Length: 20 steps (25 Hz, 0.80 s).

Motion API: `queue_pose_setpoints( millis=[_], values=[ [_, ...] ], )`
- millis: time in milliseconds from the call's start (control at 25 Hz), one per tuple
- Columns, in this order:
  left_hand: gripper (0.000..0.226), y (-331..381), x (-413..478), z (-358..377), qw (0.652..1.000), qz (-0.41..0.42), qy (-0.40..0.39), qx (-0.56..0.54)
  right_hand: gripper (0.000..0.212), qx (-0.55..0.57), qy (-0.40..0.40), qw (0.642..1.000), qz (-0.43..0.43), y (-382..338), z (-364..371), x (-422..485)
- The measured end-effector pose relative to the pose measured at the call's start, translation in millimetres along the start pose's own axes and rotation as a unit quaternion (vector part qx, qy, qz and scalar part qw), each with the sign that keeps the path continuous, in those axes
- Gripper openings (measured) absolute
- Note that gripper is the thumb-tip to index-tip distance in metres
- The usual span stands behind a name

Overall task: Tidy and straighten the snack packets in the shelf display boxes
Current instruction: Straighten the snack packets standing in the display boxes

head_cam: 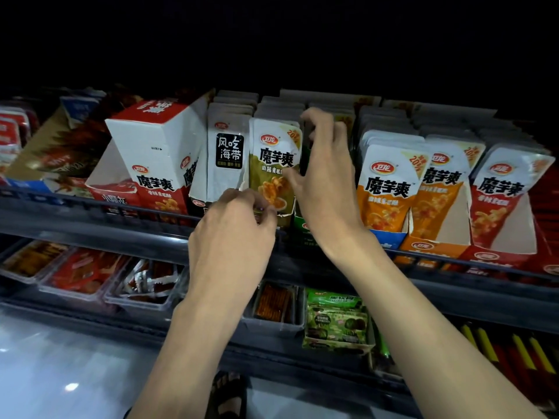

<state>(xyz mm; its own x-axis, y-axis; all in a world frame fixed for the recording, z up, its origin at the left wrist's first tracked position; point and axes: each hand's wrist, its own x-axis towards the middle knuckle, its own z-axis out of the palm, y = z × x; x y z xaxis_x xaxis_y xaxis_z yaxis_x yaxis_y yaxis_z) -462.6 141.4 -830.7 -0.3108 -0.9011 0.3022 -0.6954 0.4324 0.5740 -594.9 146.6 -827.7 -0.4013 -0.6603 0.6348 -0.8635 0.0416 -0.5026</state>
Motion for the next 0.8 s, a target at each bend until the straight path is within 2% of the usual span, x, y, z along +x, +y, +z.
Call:
queue_pose_setpoints(
  millis=[160,320,480,600,800],
  values=[
    [0.017,2.9,3.2,7.7,0.999,0.033,0.028,-0.018,0.047,-0.016,0.005,1.000,-0.023,-6.7,-17.6,-5.0],
    [0.015,16.7,1.5,13.5,0.990,0.082,0.032,-0.112,0.025,-0.049,0.078,0.992,-0.082,0.5,-56.2,-10.3],
    [0.024,37.2,-7.0,25.3,0.977,0.121,0.013,-0.174,0.031,-0.120,0.128,0.981,-0.081,29.6,-92.7,-18.7],
    [0.039,52.1,-11.6,39.5,0.977,0.136,0.000,-0.165,0.039,-0.185,0.101,0.976,-0.052,52.3,-103.5,-30.3],
    [0.050,60.4,-14.5,53.2,0.977,0.143,-0.006,-0.156,0.040,-0.173,0.048,0.982,-0.064,65.8,-106.2,-41.1]
  ],
)
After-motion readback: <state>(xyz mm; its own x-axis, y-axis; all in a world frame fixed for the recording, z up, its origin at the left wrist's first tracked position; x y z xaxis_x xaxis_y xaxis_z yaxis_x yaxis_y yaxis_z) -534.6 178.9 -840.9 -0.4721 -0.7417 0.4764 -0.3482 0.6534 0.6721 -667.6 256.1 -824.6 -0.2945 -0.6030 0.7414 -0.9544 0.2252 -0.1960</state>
